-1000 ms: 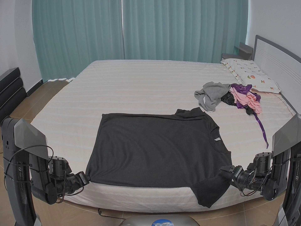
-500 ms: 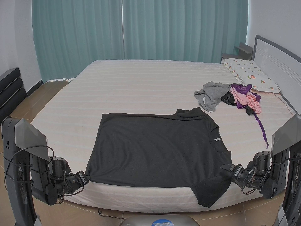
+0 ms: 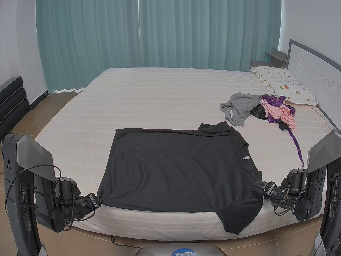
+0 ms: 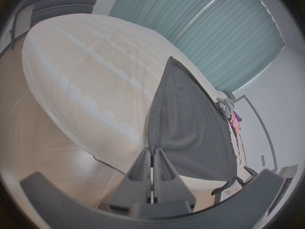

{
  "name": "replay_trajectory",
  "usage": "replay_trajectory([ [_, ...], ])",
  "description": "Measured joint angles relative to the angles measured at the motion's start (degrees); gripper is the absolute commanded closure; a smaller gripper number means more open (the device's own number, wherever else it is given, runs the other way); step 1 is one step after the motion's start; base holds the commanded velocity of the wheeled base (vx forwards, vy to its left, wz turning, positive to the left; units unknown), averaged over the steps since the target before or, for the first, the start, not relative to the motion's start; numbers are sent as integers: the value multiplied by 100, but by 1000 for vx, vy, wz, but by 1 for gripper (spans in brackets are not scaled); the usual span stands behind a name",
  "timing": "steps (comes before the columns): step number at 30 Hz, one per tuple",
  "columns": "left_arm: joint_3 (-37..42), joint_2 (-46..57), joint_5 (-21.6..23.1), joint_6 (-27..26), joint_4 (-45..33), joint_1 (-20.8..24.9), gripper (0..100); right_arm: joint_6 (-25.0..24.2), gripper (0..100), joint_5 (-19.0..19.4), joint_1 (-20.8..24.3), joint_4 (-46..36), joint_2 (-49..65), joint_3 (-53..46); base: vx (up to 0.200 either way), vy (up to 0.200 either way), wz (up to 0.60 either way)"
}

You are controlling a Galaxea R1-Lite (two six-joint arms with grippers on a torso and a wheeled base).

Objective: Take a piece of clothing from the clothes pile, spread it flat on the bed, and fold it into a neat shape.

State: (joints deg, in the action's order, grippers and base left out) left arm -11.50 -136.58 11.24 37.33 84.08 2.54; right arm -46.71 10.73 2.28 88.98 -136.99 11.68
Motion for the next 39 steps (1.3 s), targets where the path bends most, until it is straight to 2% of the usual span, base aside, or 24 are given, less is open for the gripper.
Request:
replay_trajectory([
  [1,-2,0,0,0,2,0,100,9,0,0,4,0,-6,13,0,0,0],
  [2,-2,0,0,2,0,0,100,22,100,2,15,0,-15,24,0,0,0],
  [9,-10,0,0,9,0,2,100,87,100,16,63,0,-94,249,0,0,0],
  [21,-21,6,-2,165,2,11,100,88,100,30,-27,-5,-312,1359,0,0,0],
  [28,-38,21,-7,211,9,18,100,84,100,40,-71,0,-402,1643,0,0,0],
  [29,-35,21,-7,213,9,22,100,84,0,43,-83,-2,-425,1659,0,0,0],
  [39,-38,21,-7,211,9,27,100,51,0,90,-228,-2,-428,1586,0,0,0],
])
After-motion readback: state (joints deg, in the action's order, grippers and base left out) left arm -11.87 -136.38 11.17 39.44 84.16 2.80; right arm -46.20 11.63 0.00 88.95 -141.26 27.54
